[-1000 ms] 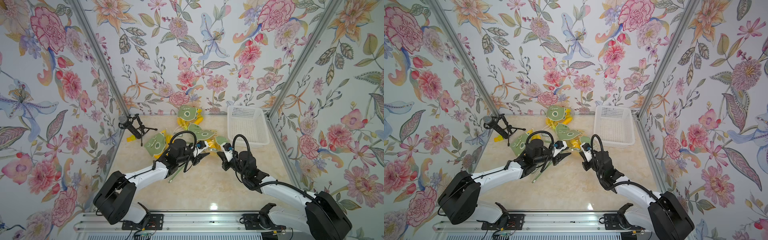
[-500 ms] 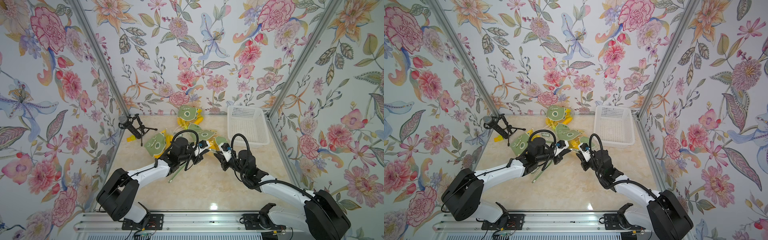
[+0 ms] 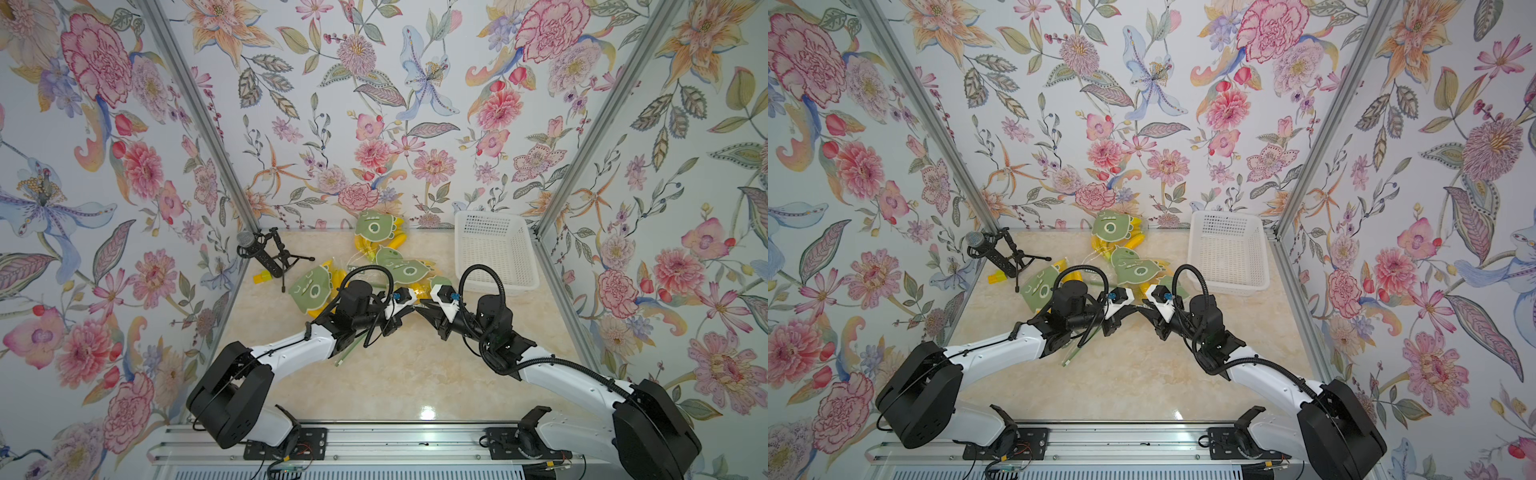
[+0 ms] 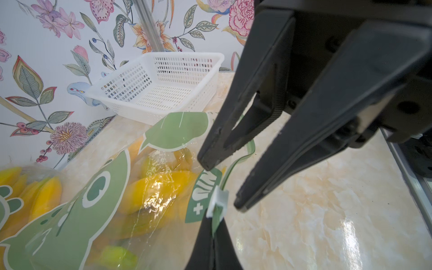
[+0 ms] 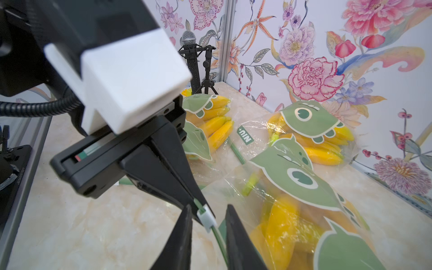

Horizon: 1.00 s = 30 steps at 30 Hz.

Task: Open the zip-top bag and take out the banana
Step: Adjust the zipper food storage bag at the center of the board, then unzip the zipper on the zipper food storage bag.

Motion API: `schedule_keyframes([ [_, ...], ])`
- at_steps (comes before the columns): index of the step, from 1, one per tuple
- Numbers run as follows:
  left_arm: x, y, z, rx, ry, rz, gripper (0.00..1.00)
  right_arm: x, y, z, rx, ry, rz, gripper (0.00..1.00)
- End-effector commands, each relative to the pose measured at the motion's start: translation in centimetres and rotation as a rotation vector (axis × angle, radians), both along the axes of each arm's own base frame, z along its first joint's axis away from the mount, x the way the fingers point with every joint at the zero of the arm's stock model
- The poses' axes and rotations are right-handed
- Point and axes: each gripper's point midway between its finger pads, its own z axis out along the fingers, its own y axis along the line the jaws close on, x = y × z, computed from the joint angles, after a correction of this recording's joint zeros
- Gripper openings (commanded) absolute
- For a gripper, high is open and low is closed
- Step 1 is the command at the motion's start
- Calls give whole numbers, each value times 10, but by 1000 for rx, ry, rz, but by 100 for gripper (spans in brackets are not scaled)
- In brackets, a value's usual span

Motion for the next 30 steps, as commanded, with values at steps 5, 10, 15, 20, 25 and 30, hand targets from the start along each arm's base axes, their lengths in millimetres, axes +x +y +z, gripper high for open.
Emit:
schedule_keyframes([
  [5,-6,3,11,-31,-23,-27,0,-6,18,-5,-39,-9,63,24],
  [10,-6,5,13,-41,-26,-23,0,-5,17,-13,-58,1,52,23],
  [15,-6,8,14,-49,-26,-22,0,-4,14,-21,-73,10,35,21],
  [20,-9,9,13,-41,-27,-27,0,0,9,-24,-83,2,6,25],
  [25,-10,10,12,-35,-25,-31,0,0,11,-19,-74,-3,16,25],
  [30,-10,10,10,-31,-22,-32,0,2,13,-22,-82,4,19,22],
])
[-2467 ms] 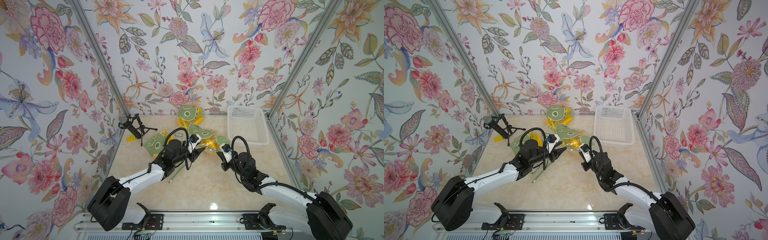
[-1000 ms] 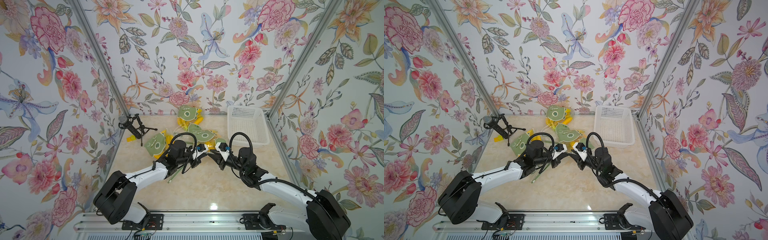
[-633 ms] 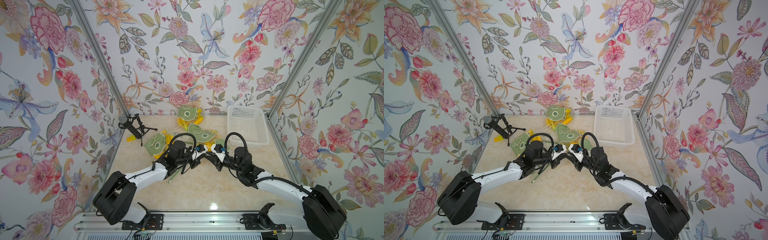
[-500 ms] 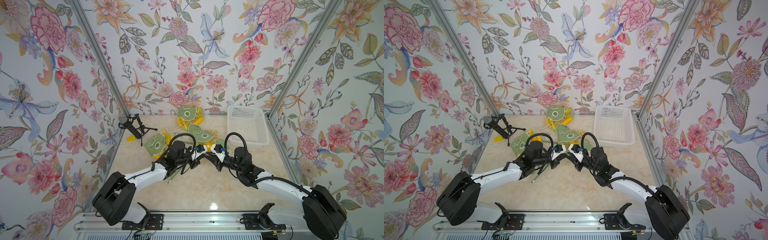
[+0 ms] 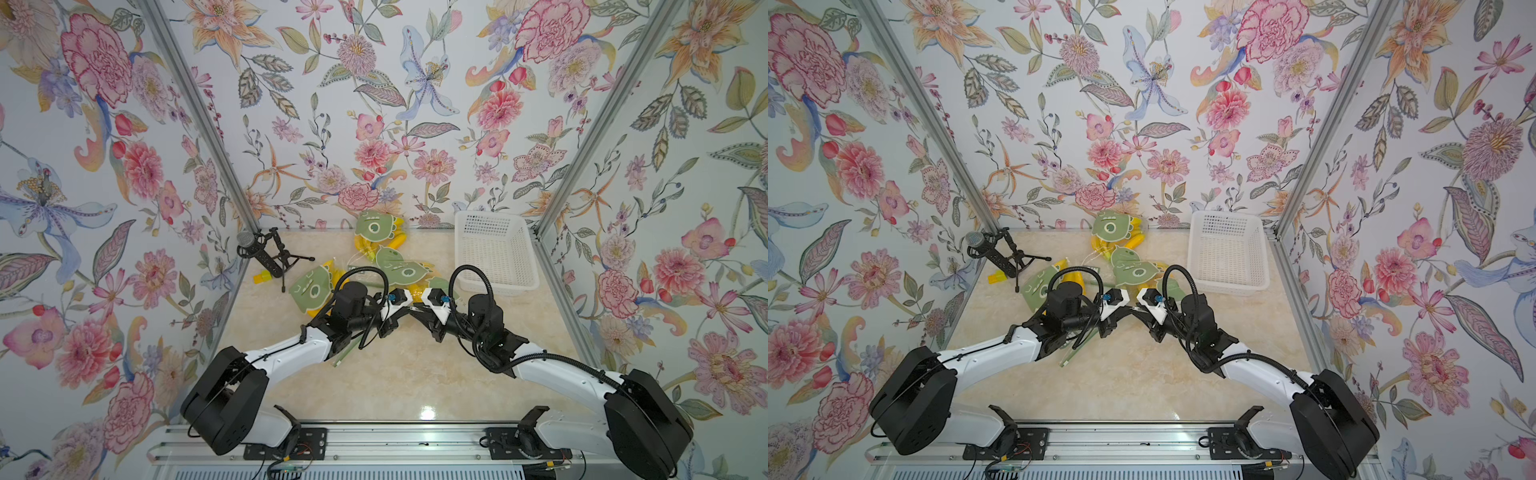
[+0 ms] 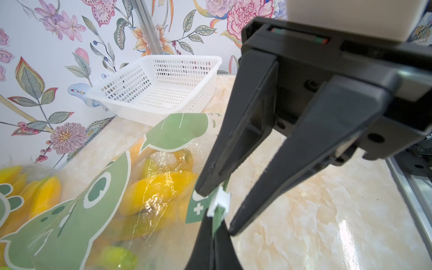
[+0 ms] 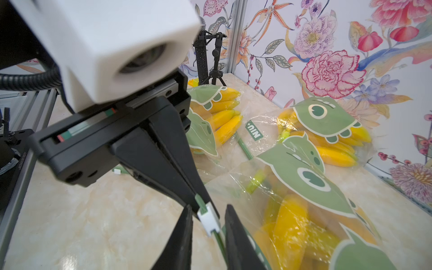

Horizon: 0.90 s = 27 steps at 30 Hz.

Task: Open the zip-top bag and take out the banana
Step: Unzip the zipper on the zipper food storage bag.

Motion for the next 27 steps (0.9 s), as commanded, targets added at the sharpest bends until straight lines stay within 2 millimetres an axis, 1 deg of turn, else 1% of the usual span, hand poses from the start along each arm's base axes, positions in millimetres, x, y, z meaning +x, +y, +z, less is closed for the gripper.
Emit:
schedule_keyframes([
  [1,-5,2,8,-15,-26,-27,0,3,1,-3,-21,-4,-1,21],
  [10,0,6,10,-23,-23,2,0,1,-1,-7,-32,5,-7,9],
  [17,7,15,14,-44,-28,54,0,7,-6,-13,-58,-1,-57,6],
  [23,19,30,19,-55,-60,135,0,14,-15,-29,-148,-25,-128,5],
  [27,29,41,25,-92,-45,206,0,14,-19,-39,-186,-29,-158,5],
])
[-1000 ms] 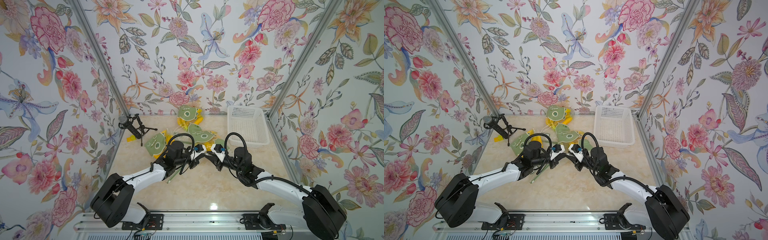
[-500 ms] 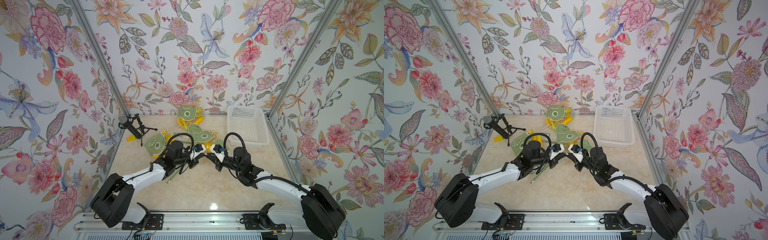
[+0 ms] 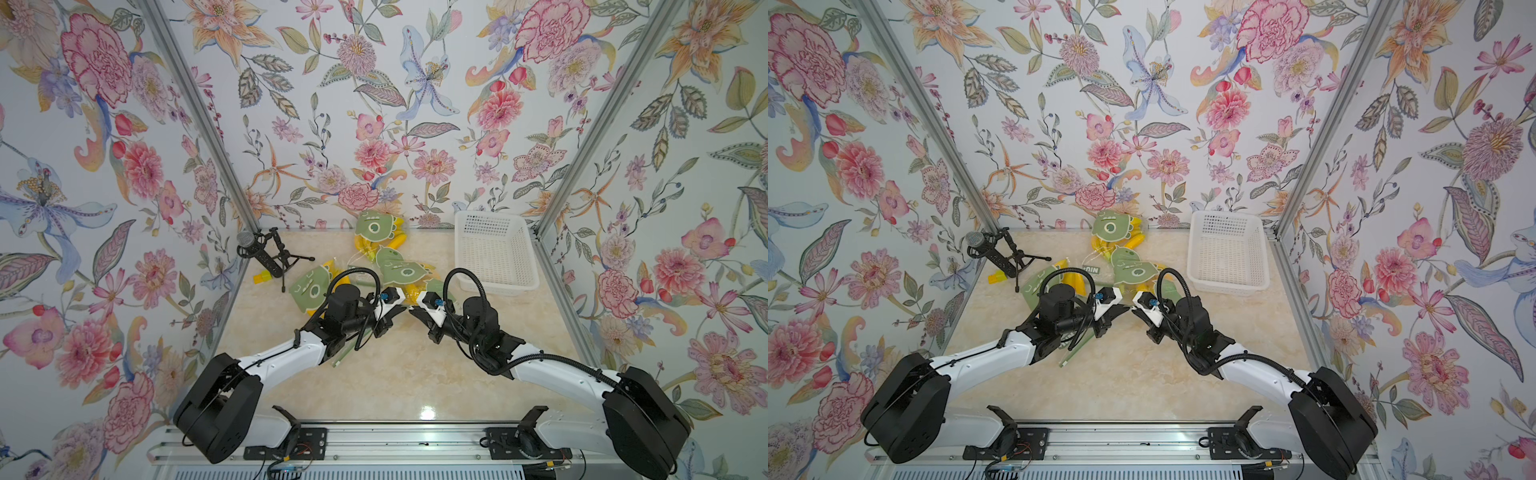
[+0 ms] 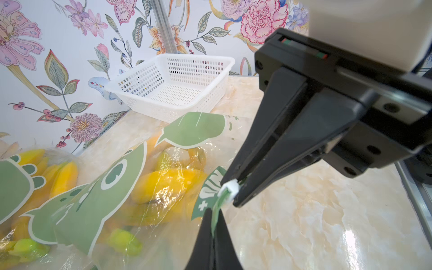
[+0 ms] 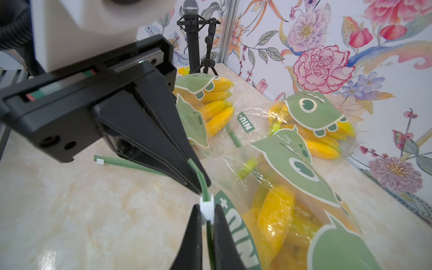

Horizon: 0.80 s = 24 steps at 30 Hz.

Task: Open the zip-top bag and take out the banana
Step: Unzip the zipper on the zipper food storage bag.

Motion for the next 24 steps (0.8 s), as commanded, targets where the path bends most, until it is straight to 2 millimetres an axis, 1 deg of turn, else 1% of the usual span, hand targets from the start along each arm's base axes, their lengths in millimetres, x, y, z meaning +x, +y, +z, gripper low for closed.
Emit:
schedule_keyframes([
  [1,22,22,22,-59,-54,129,0,8,-18,-29,-100,21,-92,5],
  [7,33,42,33,-104,-71,232,0,8,-25,-34,-110,24,-128,4],
  [14,48,75,49,-170,-77,390,0,11,-31,-49,-138,46,-169,3],
  [20,59,104,52,-196,-74,542,0,15,-40,-57,-157,53,-214,3],
  [24,58,126,57,-230,-81,624,0,20,-45,-63,-180,55,-254,3],
])
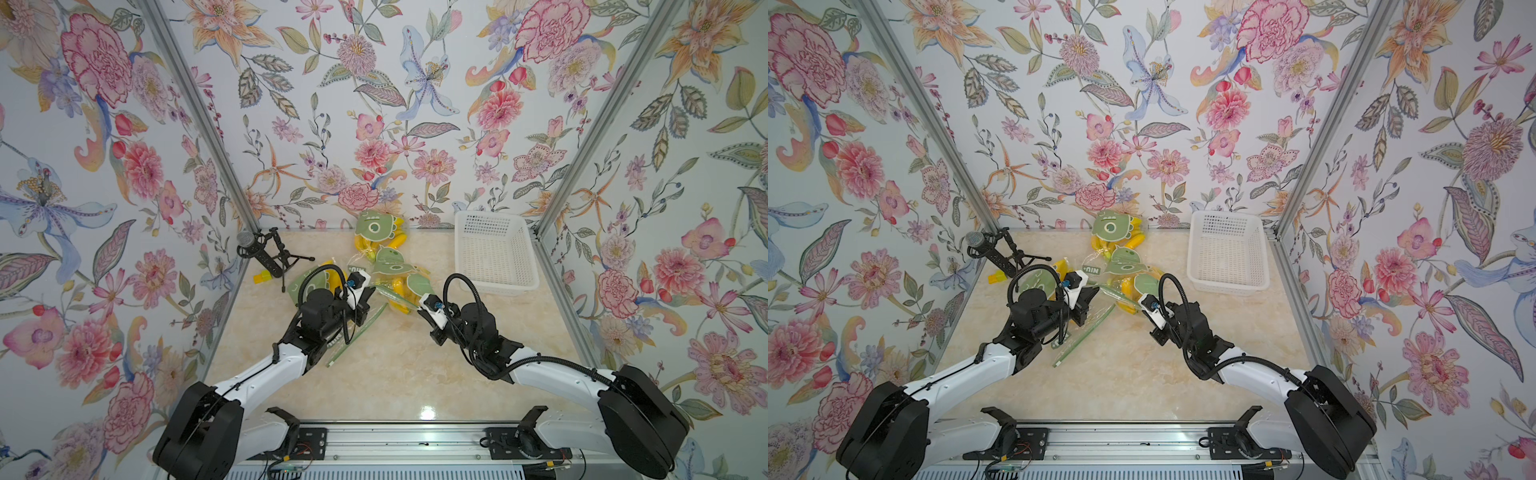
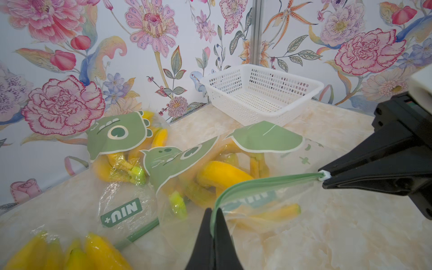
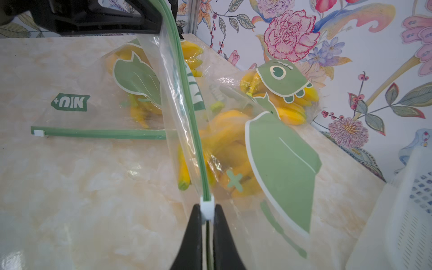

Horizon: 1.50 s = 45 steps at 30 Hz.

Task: Open the zip-top bag and take out the banana
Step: Unzip the zipper on the zipper food storage bag.

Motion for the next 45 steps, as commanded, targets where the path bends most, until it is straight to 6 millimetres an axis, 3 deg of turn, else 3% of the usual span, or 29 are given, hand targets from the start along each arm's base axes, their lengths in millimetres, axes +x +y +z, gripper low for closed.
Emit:
schedule_keyframes([
  [1,14,43,30,-84,-82,203,0,6,-22,-32,-89,52,-99,3],
  [8,5,58,32,-90,-95,258,0,18,-33,-29,-62,60,-171,3],
  [17,-11,41,25,-108,-59,147,0,30,-47,-23,-60,55,-239,3],
  [21,-16,33,25,-89,-58,131,0,42,-66,-21,-35,70,-307,3],
  [30,-17,38,25,-86,-56,161,0,42,-65,-21,-54,57,-283,3],
  [33,-16,34,36,-79,-36,163,17,38,-61,-18,-48,42,-260,3],
  [37,-17,24,74,-43,-16,176,44,37,-62,-15,-52,28,-259,3],
  [40,-21,10,103,14,-12,136,52,39,-65,-14,-53,22,-283,3],
  [42,-21,-4,106,88,15,101,54,40,-67,-14,-55,18,-294,3],
  [45,-17,-27,85,235,102,52,55,41,-69,-12,-44,6,-306,3],
])
